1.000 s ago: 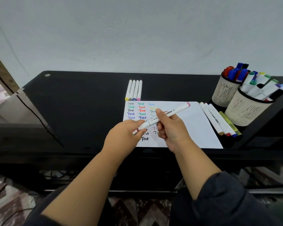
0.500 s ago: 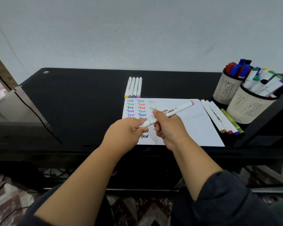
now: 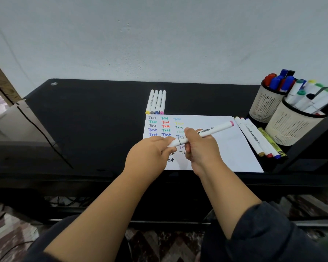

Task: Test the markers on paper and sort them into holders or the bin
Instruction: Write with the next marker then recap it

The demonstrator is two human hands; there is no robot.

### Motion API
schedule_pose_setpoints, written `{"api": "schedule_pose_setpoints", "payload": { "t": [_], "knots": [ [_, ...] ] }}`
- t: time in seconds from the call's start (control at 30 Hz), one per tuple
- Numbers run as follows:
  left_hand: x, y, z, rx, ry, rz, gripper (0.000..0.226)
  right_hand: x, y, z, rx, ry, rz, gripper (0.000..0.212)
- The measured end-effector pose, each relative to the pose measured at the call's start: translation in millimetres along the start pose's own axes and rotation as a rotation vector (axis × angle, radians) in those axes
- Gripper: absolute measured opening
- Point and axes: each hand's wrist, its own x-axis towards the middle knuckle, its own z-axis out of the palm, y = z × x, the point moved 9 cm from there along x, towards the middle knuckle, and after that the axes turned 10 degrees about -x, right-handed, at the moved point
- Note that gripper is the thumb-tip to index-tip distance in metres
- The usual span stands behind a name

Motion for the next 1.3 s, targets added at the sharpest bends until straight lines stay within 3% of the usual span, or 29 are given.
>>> {"api": "schedule_pose_setpoints", "payload": {
  "t": [0.1,0.2,0.43,0.6,1.13,1.3],
  "knots": [
    [0,-22,5,-0.321,-0.129,-0.192,0.02,8,-6,-9,0.075,-0.005,-0.024,0.03],
    [-3,-44,-5,-0.468,-0.082,-0.28,0.013,14,-11,-21,0.075,-0.02,-0.037,0.031],
    [0,-47,-7,-0.381,0.002,-0.254,0.031,13,-13,-19,-0.141,-0.077,-0.163,0.018],
    [0,-47,-4,-0.33,-0.011,-0.247,0.031,15,-14,-36,-0.395,0.051,-0.255,0.04],
    [5,-45,6,-0.289,-0.058,-0.241,0.036,19,2,-27,-0.614,0.06,-0.317,0.04],
    [2,-43,5,-0.3,-0.053,-0.242,0.033,20,-3,-33,-0.579,0.1,-0.329,0.042]
  ]
}}
